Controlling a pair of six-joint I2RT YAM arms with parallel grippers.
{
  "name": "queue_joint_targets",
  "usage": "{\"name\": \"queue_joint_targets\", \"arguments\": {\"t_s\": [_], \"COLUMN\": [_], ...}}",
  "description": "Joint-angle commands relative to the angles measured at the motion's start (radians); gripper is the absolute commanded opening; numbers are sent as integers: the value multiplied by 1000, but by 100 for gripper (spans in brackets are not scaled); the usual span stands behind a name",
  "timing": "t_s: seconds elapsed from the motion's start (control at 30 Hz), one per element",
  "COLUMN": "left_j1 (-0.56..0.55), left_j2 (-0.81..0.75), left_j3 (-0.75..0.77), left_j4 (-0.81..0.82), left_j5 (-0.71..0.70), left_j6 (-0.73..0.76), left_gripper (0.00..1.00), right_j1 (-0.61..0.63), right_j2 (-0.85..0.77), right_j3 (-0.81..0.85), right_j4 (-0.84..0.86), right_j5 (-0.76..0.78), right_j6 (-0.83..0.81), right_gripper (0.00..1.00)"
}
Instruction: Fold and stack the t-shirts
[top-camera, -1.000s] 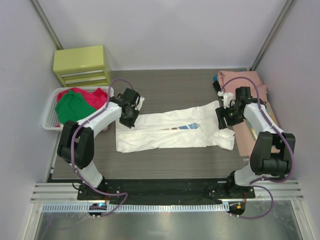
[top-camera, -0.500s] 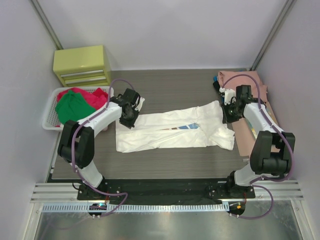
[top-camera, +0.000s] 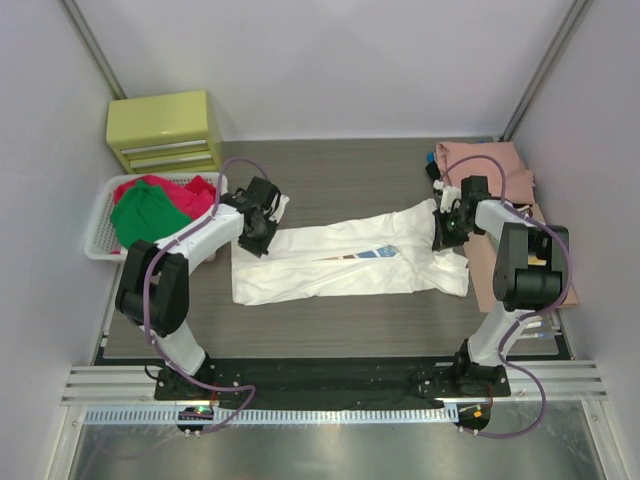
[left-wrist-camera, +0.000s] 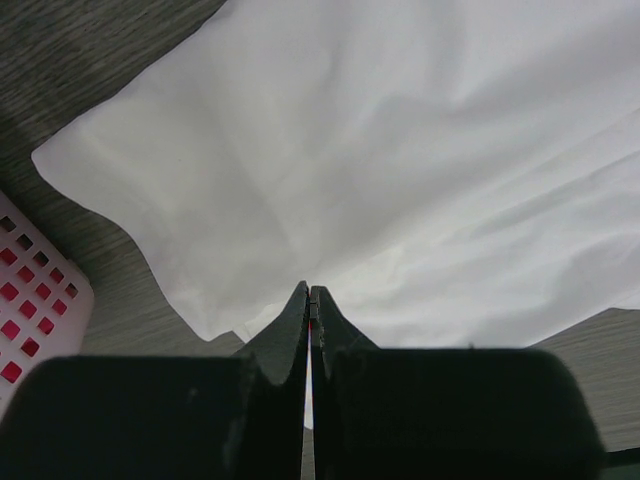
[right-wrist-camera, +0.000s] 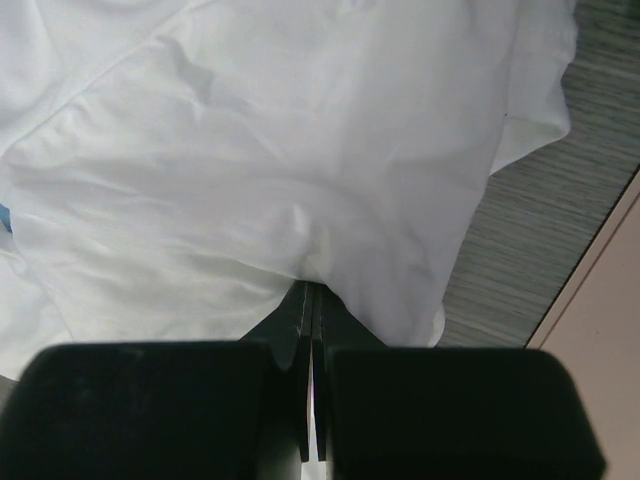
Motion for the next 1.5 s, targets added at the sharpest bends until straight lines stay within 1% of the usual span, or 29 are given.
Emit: {"name": "queue_joint_targets", "arguments": {"t_s": [0.0, 0.17, 0.23, 0.33, 0.37, 0.4, 0.43, 0.47, 0.5, 0.53, 0.67, 0.73, 0.77, 0.8, 0.83, 0.87, 0.97, 1.07, 1.13, 1.27, 1.3, 1.43, 1.47], "left_j1": [2, 2, 2, 2, 2, 2, 2, 2, 2, 2, 2, 2, 2, 2, 2, 2, 2, 2, 2, 2, 2, 2, 2], "left_j2": [-8, 0, 1, 10, 15, 20, 24, 35, 39, 41, 38, 33, 33, 30, 29, 27, 17, 3, -8, 0, 3, 15, 18], "left_j3": [8, 17, 13, 10, 10, 10, 16, 17, 20, 27, 22, 20, 19, 19, 19, 19, 17, 17, 14, 25, 27, 37, 39], "left_j4": [12, 8, 12, 16, 16, 16, 16, 15, 13, 12, 13, 15, 15, 13, 13, 12, 12, 12, 22, 15, 15, 10, 5], "left_j5": [-7, -1, -1, 1, 1, 1, 1, 1, -1, 1, -4, -4, -4, -4, -1, 1, -1, -10, -10, -10, -12, -13, -13], "left_j6": [13, 13, 13, 13, 13, 13, 13, 13, 13, 13, 13, 13, 13, 13, 13, 13, 13, 13, 13, 13, 13, 13, 13], "left_gripper": [0, 0, 0, 0, 0, 0, 0, 0, 0, 0, 0, 0, 0, 0, 0, 0, 0, 0, 0, 0, 0, 0, 0], "right_j1": [8, 8, 9, 9, 9, 9, 9, 9, 9, 9, 11, 12, 12, 12, 12, 12, 12, 14, 15, 18, 26, 94, 142], "right_j2": [16, -9, -40, -171, -208, -280, -312, -342, -407, -428, -506, -530, -535, -549, -579, -599, -653, -632, -623, -609, -578, -460, -440], "right_j3": [-47, -44, -33, 11, 30, 54, 108, 128, 143, 163, 133, 78, 61, 41, -3, -24, -79, -78, -97, -157, -166, -180, -182], "right_j4": [39, 37, 43, 40, 37, 18, 5, -3, -6, -15, -42, -49, -56, -55, -47, -32, -39, -140, -158, -96, -90, -53, -33], "right_j5": [15, 27, 67, 81, 67, 59, 47, 30, 18, 1, -50, -51, -45, -38, -19, -11, 21, 6, 8, 27, 25, 54, 67], "right_j6": [-5, -10, -15, -4, 14, 25, 33, 59, 70, 77, 105, 91, 84, 74, 52, 44, 42, 19, 4, -6, -1, 21, 24], "right_gripper": [1, 1, 1, 1, 1, 1, 1, 1, 1, 1, 1, 1, 13, 64, 86, 100, 99, 100, 100, 100, 100, 100, 100]}}
